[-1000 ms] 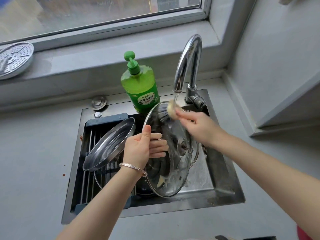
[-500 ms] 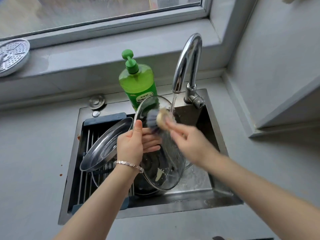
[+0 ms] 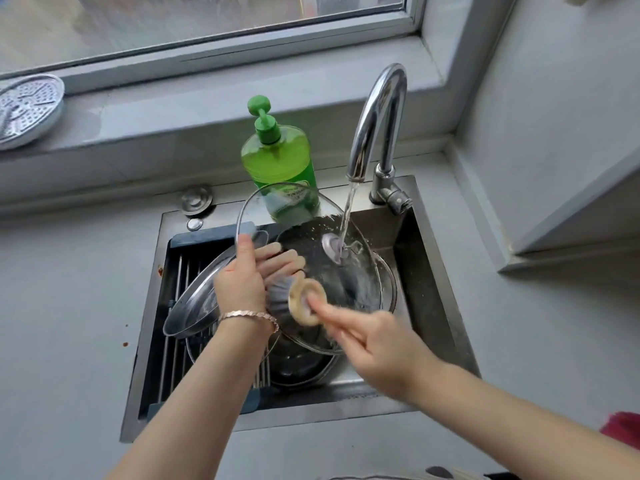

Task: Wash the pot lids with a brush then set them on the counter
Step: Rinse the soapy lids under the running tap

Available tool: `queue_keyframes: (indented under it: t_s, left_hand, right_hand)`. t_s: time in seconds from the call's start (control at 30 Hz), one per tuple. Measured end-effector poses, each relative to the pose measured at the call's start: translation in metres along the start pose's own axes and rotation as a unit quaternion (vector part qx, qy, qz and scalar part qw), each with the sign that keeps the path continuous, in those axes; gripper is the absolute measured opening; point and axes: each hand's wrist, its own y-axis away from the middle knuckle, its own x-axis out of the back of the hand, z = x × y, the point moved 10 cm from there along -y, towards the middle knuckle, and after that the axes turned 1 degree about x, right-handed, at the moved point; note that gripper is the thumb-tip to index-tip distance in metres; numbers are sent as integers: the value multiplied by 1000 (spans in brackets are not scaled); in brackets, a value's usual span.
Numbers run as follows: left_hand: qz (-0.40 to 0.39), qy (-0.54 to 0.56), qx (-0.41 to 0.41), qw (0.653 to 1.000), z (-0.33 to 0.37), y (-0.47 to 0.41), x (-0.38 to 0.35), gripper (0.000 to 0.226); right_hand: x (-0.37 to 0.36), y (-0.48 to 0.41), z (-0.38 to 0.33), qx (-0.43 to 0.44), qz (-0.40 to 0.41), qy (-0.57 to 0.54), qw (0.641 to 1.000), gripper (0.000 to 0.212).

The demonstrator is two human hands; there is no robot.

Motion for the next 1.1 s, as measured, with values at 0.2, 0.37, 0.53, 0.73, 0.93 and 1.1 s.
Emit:
queue_keyframes:
  t_s: [0.2, 0.37, 0.53, 0.73, 0.93, 1.1]
  left_hand:
    - [17, 62, -10, 998, 11, -2, 13, 46]
    - [34, 66, -6, 997, 9, -1, 18, 46]
    - [33, 86, 3, 996, 9, 2, 23, 45]
    - [-14, 92, 53, 994, 0, 10, 23, 43]
    - [-109, 47, 119, 986, -31, 14, 16, 54]
    - [-138, 20, 143, 980, -65, 12, 10, 53]
  right_hand:
    - [33, 10, 87, -167, 93, -89, 978, 42]
    - [-3, 27, 50, -101, 15, -83, 991, 47]
    - [21, 32, 139, -260, 73, -62, 961, 42]
    - [31, 52, 206, -456, 197, -322, 806, 39]
    - [50, 33, 193, -444, 173, -362, 801, 48]
    - [67, 44, 193, -401, 227, -367, 808, 24]
